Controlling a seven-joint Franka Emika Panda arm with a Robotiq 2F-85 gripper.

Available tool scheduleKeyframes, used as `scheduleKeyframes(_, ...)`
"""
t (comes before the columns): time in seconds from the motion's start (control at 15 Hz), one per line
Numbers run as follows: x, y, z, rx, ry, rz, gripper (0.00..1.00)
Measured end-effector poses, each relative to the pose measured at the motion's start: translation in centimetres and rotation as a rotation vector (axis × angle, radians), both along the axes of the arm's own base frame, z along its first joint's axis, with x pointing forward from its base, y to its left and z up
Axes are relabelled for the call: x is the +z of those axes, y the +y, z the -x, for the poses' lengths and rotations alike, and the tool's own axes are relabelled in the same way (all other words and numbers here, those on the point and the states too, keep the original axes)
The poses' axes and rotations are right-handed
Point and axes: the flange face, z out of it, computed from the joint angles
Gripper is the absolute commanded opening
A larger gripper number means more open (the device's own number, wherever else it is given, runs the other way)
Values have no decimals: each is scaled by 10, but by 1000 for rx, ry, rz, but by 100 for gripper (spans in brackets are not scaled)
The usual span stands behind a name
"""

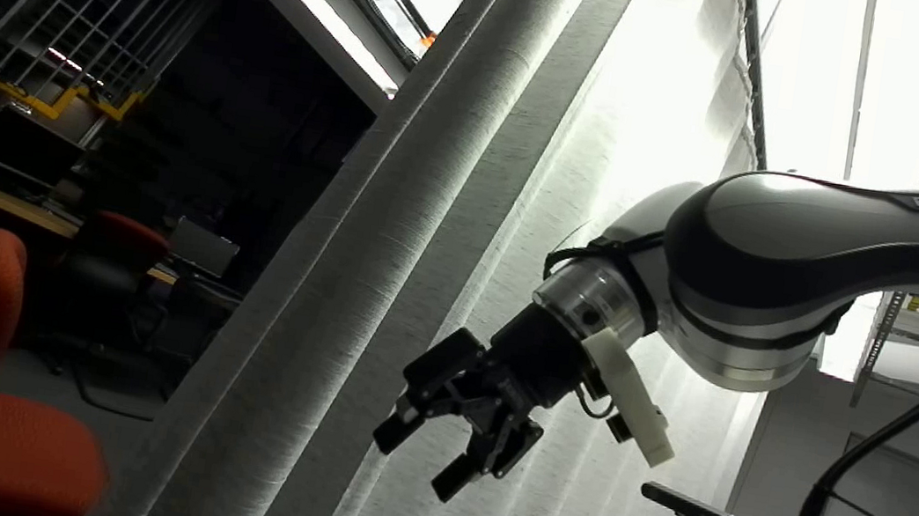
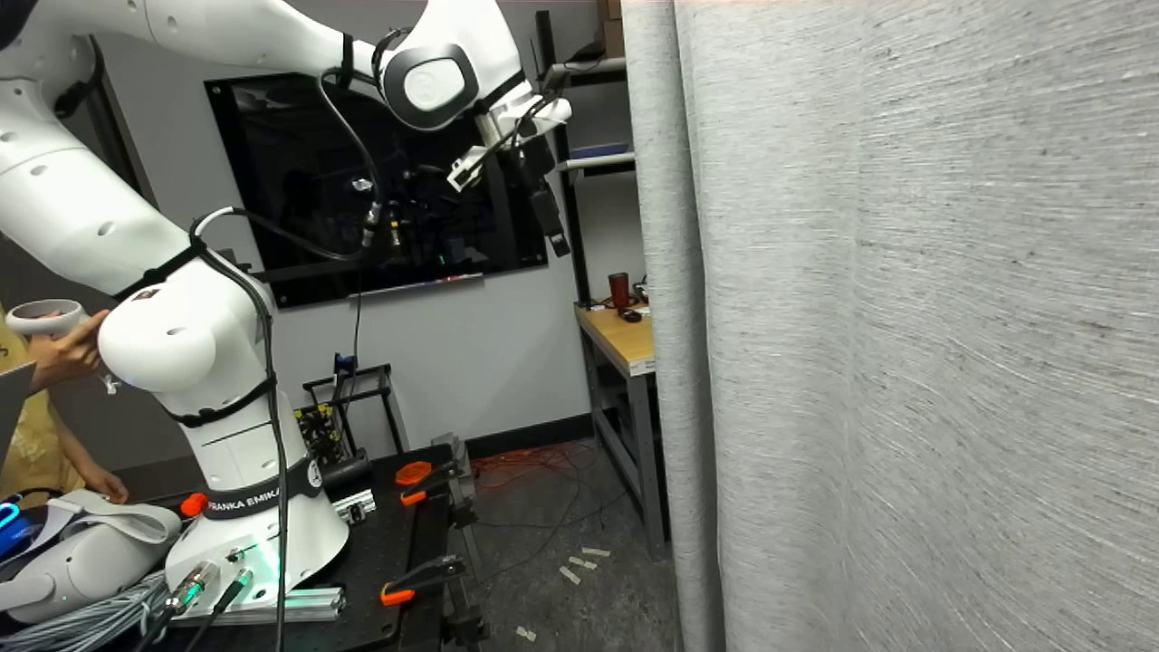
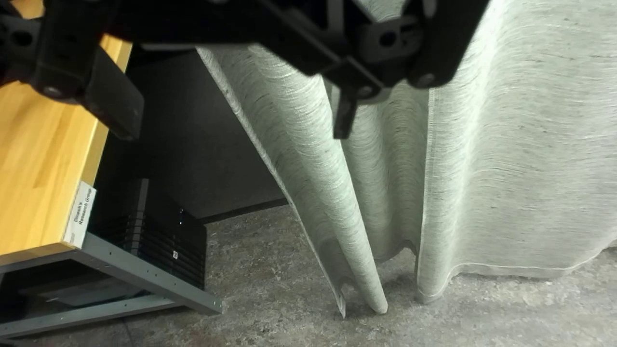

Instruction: Open the curtain from left to right

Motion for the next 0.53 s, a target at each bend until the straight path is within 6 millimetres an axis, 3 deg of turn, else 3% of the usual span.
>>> scheduleKeyframes(0.53,-13,13,-32,191,0,46,100)
